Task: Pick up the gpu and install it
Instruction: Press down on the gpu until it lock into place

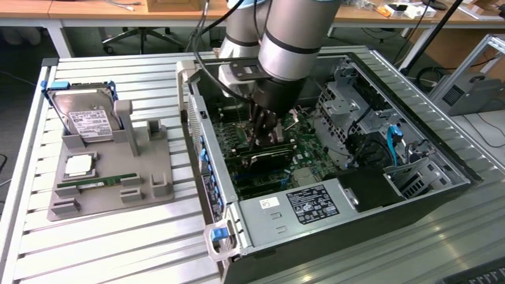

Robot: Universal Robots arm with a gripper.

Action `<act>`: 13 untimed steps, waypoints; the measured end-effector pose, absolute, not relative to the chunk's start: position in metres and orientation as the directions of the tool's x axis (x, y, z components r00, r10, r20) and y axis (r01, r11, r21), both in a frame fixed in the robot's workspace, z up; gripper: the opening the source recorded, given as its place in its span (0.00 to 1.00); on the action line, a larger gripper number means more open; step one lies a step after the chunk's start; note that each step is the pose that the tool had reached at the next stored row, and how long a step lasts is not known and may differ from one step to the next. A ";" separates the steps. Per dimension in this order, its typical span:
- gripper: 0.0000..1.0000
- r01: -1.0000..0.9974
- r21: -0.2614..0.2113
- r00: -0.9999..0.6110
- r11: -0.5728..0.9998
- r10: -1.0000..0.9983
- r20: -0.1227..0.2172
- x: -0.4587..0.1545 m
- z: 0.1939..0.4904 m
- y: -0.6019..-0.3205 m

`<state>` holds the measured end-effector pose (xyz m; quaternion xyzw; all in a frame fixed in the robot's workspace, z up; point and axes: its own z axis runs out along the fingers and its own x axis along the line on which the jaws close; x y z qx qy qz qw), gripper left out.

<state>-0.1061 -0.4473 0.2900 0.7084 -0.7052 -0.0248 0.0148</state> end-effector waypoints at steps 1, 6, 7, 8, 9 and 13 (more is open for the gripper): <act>0.11 -0.998 0.055 0.004 -0.005 -1.000 -0.014 -0.123 0.288 -0.447; 0.11 -0.998 0.055 0.004 -0.004 -1.000 -0.014 -0.143 0.278 -0.453; 0.11 -0.998 0.055 0.004 -0.005 -1.000 -0.014 -0.145 0.276 -0.453; 0.11 -0.998 0.055 0.004 -0.004 -1.000 -0.014 -0.145 0.275 -0.453; 0.11 -0.998 0.056 0.004 -0.004 -1.000 -0.014 -0.145 0.274 -0.453; 0.11 -0.998 0.055 0.004 -0.004 -1.000 -0.014 -0.145 0.274 -0.452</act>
